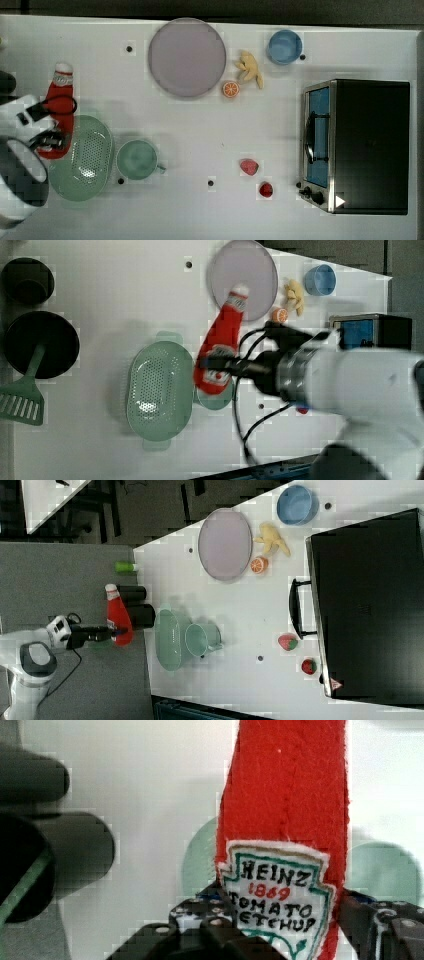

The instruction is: Pick ketchup from strainer and place it on the table

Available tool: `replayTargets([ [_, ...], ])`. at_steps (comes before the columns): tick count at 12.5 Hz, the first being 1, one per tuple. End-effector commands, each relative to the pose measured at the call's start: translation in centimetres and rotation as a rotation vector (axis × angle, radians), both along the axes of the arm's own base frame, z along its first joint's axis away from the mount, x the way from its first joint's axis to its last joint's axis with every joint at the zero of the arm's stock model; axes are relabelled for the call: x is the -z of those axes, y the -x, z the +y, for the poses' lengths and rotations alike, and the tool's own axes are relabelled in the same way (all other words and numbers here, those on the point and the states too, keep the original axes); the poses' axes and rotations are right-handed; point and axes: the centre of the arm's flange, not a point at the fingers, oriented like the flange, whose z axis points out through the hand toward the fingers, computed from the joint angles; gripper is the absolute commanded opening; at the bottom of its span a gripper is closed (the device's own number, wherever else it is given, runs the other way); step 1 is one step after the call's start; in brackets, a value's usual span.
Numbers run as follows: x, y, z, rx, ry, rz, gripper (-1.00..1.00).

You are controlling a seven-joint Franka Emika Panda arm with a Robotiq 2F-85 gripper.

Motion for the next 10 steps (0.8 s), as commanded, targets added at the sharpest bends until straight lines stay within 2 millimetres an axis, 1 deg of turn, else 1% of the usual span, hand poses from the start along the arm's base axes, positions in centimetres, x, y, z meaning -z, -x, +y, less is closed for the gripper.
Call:
replayTargets([
  [1, 1.4, -7.4, -10.8, 0.033, 0.021, 0.065, 0.21],
  [2, 1.2, -9.0, -13.6, 0.043, 0.022, 0.053, 0.21],
  [3, 1.2, -10.4, -16.8, 0.063, 0.028, 0.045, 0.21],
  [4, 1.4, -11.5, -20.3, 0.087, 0.038, 0.042, 0.21],
  [6, 2.1, -12.8, -27.3, 0.152, 0.063, 0.047, 0.21],
  [8, 3.5, -13.2, -33.6, 0.162, 0.087, 0.068, 0.21],
  [10, 5.8, -12.3, -38.9, 0.144, 0.107, 0.113, 0.21],
])
